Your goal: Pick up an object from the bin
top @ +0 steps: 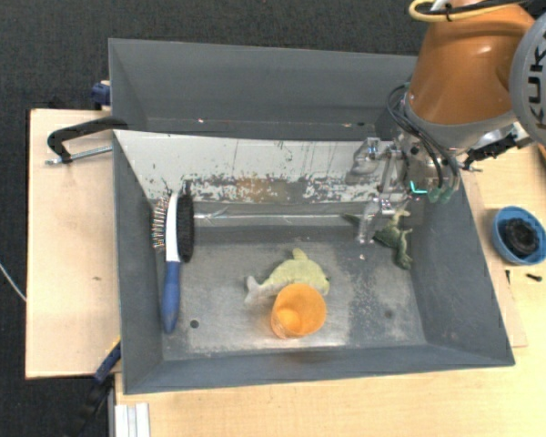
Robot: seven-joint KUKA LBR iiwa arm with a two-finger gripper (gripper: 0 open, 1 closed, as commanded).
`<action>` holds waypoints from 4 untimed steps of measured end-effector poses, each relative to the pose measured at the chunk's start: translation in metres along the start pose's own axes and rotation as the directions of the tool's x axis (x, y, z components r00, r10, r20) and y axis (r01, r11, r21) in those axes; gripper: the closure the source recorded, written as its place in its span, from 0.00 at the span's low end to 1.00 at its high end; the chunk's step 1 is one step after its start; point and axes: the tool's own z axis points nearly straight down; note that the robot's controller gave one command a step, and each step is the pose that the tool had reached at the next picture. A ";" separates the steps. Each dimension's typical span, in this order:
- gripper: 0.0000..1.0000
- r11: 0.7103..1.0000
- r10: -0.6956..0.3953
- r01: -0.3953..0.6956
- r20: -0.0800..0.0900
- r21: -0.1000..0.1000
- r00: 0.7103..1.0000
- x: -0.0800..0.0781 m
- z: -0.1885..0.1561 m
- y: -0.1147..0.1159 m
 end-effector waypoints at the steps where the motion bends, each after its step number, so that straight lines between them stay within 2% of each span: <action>1: 0.00 0.994 0.107 -0.107 -0.001 -0.002 0.994 0.039 0.091 0.055; 2: 0.00 0.976 0.219 -0.219 0.013 -0.004 0.976 0.076 0.170 0.070; 3: 1.00 0.976 0.219 -0.219 0.022 -0.006 0.976 0.074 0.167 0.069; 4: 1.00 0.992 -0.129 0.129 0.017 0.002 0.992 0.079 -0.007 0.072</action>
Offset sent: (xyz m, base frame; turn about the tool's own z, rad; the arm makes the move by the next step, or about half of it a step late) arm -0.0375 0.0512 -0.0879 0.1111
